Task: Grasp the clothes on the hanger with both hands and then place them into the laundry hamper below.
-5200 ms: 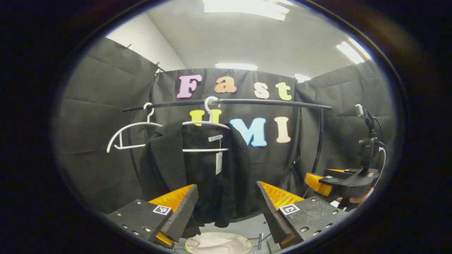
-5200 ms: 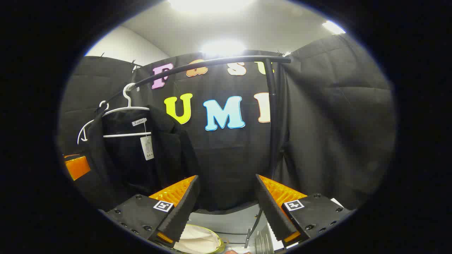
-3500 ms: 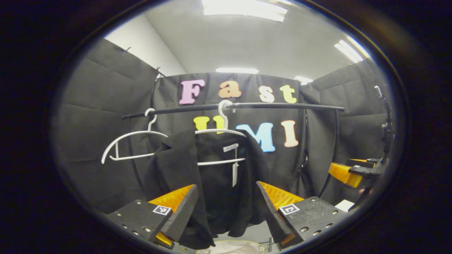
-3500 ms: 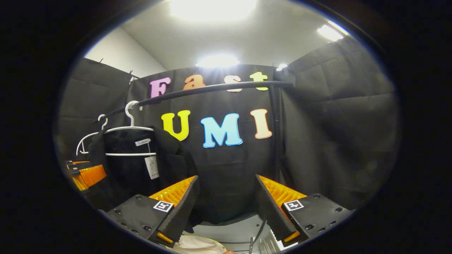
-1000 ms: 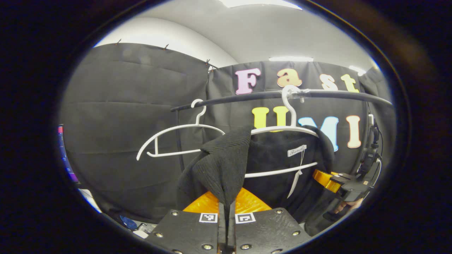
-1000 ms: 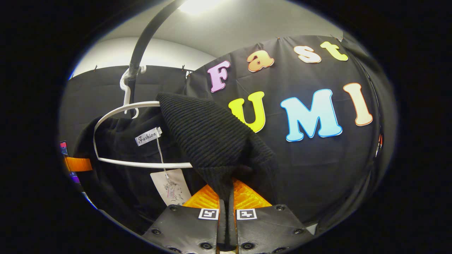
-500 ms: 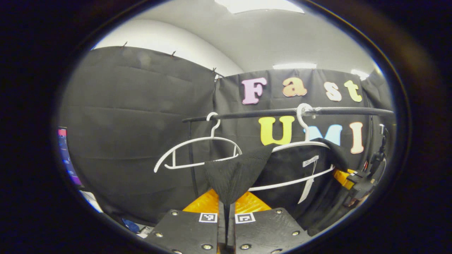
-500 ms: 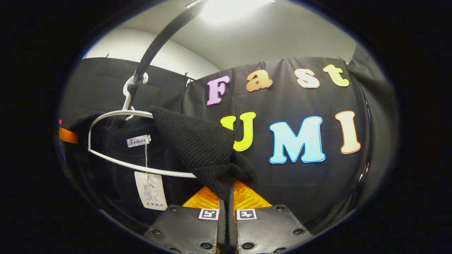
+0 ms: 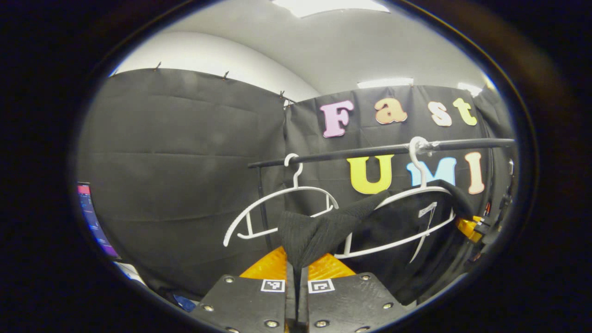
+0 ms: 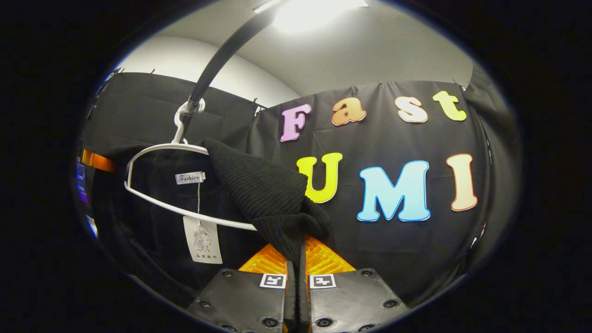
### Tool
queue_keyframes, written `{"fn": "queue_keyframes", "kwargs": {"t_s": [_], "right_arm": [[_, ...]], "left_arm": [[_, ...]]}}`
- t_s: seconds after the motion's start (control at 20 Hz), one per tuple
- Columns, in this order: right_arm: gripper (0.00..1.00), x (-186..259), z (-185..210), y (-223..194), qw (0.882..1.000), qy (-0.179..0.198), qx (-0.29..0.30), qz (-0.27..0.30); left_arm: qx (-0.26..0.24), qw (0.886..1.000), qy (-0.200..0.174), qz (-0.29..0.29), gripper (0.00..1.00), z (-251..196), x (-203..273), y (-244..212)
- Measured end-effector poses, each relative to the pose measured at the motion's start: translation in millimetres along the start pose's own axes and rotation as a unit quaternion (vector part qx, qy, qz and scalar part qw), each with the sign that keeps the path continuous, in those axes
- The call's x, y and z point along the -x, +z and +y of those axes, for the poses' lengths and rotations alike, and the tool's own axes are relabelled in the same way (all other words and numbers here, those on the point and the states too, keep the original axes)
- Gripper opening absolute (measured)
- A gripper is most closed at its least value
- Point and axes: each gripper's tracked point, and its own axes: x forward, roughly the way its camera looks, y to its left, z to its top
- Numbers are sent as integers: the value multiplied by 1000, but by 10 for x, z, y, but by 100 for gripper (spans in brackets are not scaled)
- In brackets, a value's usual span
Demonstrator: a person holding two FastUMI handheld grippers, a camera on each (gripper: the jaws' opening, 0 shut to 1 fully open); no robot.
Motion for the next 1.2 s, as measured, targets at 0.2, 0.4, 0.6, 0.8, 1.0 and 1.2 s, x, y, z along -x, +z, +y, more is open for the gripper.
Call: {"fn": "queue_keyframes", "kwargs": {"t_s": [0.2,0.4,0.6,0.8,1.0,1.2], "right_arm": [[5,151,12,-27,1000,25,16,3],[5,258,-8,-13,998,39,47,-2],[5,253,-121,59,997,18,68,-14],[5,84,-256,193,995,-34,87,-36],[5,-146,-321,226,991,-61,108,-54],[1,-381,-376,182,989,-76,112,-62]], "left_arm": [[6,1000,-6,3,4,89,-77,23],[10,1000,-17,0,3,132,-88,98],[1,1000,-24,-1,4,291,-234,221],[-27,999,-24,-5,2,288,-336,241],[-34,999,-29,-5,3,277,-403,238],[-34,998,-46,3,3,293,-447,190]]}}
